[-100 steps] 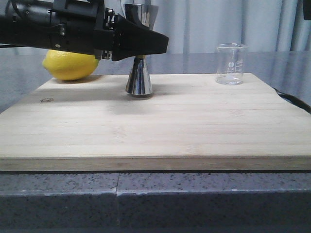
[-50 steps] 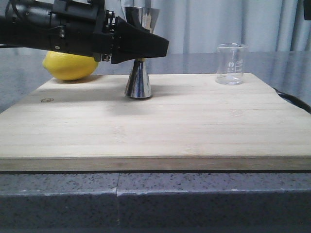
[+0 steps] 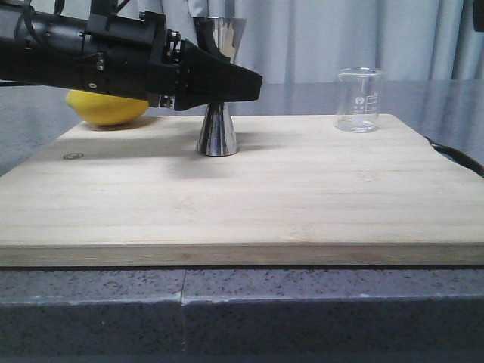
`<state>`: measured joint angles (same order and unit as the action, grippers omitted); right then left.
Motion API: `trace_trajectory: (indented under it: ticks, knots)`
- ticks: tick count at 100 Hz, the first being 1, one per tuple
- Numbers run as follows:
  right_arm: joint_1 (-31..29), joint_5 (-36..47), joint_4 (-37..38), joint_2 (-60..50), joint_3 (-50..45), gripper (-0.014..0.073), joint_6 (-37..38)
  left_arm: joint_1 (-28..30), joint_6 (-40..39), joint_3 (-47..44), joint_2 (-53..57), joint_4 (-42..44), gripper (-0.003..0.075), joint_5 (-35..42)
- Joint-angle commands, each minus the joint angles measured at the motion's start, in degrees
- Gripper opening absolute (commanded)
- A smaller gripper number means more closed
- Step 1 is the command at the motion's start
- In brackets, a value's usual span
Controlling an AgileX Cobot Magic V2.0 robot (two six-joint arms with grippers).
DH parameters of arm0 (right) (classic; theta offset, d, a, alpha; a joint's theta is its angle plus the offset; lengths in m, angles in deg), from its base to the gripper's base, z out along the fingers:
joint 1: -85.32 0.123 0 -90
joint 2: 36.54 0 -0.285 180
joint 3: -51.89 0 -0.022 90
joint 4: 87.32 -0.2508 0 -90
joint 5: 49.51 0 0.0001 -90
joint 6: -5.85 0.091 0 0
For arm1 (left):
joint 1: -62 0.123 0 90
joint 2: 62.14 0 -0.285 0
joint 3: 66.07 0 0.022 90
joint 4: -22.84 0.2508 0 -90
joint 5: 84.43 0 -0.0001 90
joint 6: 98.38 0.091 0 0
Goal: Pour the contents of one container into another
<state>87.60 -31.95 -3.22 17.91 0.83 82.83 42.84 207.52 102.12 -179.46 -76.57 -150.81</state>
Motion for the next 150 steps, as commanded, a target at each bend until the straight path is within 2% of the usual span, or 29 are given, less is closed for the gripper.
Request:
trace_trajectory:
  ticks: [1,13,29,44,59,71,85,104,133,150]
  knots:
    - [-0.01,0.11,-0.61,-0.55,1.32,0.0542,0.03,0.53,-0.68,1.58,2.66,-3.50,0.0344,-6.28]
    - [-0.01,0.11,-0.61,-0.55,1.32,0.0542,0.03,0.53,-0.68,1.58,2.66,-3.37,0.0467,-6.28]
    - [-0.01,0.01,-0.61,-0.55,1.32,0.0542,0.03,0.53,-1.29,1.58,3.00,-2.15,0.0579,-6.28]
    - [-0.01,0.01,-0.61,-0.55,1.32,0.0542,0.03,0.53,-5.30,1.58,5.72,1.57,0.0591,-4.22]
    - [-0.01,-0.08,-0.61,-0.55,1.32,0.0542,0.03,0.53,-12.52,1.58,10.78,8.12,0.0591,5.12]
    - [-0.01,-0.24,-0.61,-0.55,1.32,0.0542,0.03,0.53,-19.72,1.58,15.43,17.73,0.0590,10.64]
    - [-0.01,-0.55,-0.57,-0.55,1.82,0.0542,3.10,0.53,-33.17,1.58,21.00,30.65,0.0589,15.57]
    - [-0.01,0.07,-0.30,-0.55,3.63,0.0542,7.34,0.53,-55.96,1.58,28.63,49.58,0.0589,20.81]
    - [-0.01,1.40,0.89,-0.69,4.08,0.0542,14.57,0.53,-89.84,1.58,41.60,72.90,0.0589,19.67]
    - [-0.01,1.75,0.98,-1.02,4.08,0.0542,18.89,0.53,-103.12,1.58,49.52,83.50,0.0589,17.01]
